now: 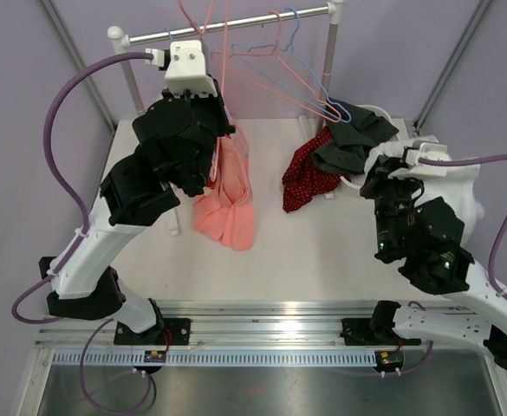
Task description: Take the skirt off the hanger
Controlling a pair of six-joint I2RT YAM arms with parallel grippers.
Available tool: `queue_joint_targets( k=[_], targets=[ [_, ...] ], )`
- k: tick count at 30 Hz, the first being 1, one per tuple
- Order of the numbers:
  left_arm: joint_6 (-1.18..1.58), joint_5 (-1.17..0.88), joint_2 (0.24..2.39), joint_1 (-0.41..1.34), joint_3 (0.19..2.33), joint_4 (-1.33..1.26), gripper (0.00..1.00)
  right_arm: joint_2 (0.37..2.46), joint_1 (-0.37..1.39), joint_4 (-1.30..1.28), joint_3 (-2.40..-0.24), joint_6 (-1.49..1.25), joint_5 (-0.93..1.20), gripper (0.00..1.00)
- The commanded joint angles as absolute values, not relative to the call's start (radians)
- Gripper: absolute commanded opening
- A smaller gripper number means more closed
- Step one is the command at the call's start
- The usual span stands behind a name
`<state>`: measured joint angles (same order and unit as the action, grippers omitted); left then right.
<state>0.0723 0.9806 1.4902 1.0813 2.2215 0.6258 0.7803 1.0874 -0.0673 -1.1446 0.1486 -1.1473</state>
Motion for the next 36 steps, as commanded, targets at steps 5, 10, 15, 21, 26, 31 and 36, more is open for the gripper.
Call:
queue_joint_targets(
  k=[5, 10, 15, 21, 26, 31, 36],
  targets=[
    [0.049, 0.913, 1.655, 0.993, 2.388, 0.589, 0.0, 0.991, 1.011, 0.399, -1.406, 0.693, -1.03, 0.0],
    [0.201, 0.778, 1.743, 0.891, 2.509, 0.724, 0.0, 1.101, 0.703, 0.28, -1.546, 0.593, -0.876, 0.0],
    [0.224, 0.873, 1.591, 1.031, 2.259, 0.667, 0.0, 1.169, 0.508, 0.17, -1.602, 0.437, -0.761, 0.0],
    [0.405, 0.937, 1.493, 1.221, 2.106, 0.811, 0.0, 1.313, 0.316, 0.275, -1.554, 0.428, -0.697, 0.0],
    [0.48, 1.002, 1.531, 1.25, 2.144, 0.942, 0.0, 1.48, 0.221, 0.14, -1.683, 0.2, -0.646, 0.0],
    [0.505, 1.037, 1.537, 1.198, 2.161, 0.979, 0.0, 1.508, 0.209, 0.207, -1.693, 0.184, -0.595, 0.0],
    [0.477, 0.985, 1.568, 1.129, 2.161, 0.942, 0.0, 1.61, 0.154, 0.21, -1.804, 0.166, -0.537, 0.0]
  ],
)
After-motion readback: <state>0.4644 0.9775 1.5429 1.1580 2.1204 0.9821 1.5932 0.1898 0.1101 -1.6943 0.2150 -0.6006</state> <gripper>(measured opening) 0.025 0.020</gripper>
